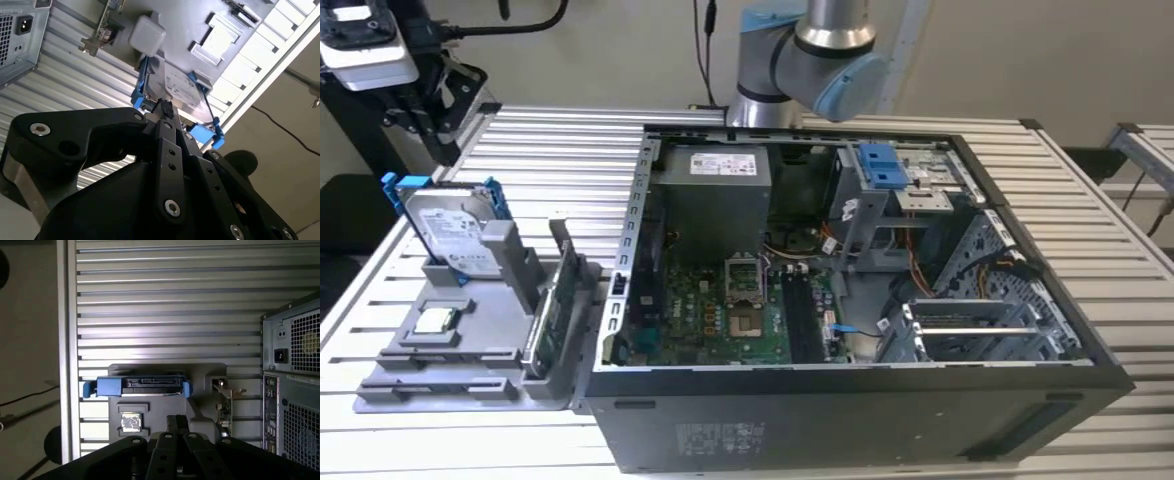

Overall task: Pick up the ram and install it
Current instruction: 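Reach for the ram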

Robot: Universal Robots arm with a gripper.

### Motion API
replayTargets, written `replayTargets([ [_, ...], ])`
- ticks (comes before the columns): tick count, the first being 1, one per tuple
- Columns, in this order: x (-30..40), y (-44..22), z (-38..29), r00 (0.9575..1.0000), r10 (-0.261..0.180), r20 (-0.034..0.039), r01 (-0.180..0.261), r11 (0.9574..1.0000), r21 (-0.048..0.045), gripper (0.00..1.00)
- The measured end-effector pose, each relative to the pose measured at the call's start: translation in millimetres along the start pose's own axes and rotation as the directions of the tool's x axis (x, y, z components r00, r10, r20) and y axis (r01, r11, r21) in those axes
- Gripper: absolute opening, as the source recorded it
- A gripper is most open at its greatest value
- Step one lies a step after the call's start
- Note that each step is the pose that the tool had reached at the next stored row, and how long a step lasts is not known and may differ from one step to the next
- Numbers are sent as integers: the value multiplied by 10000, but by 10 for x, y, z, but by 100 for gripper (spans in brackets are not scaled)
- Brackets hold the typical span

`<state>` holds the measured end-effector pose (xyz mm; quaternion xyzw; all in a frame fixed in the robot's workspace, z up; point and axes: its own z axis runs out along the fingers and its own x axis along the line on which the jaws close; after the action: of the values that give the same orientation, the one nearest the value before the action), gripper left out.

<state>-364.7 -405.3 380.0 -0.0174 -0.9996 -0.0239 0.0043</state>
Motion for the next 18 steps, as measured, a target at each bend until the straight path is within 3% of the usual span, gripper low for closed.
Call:
replayTargets([
  [18,228,-9,36,10000,-20,-55,20,10000,2,11],
])
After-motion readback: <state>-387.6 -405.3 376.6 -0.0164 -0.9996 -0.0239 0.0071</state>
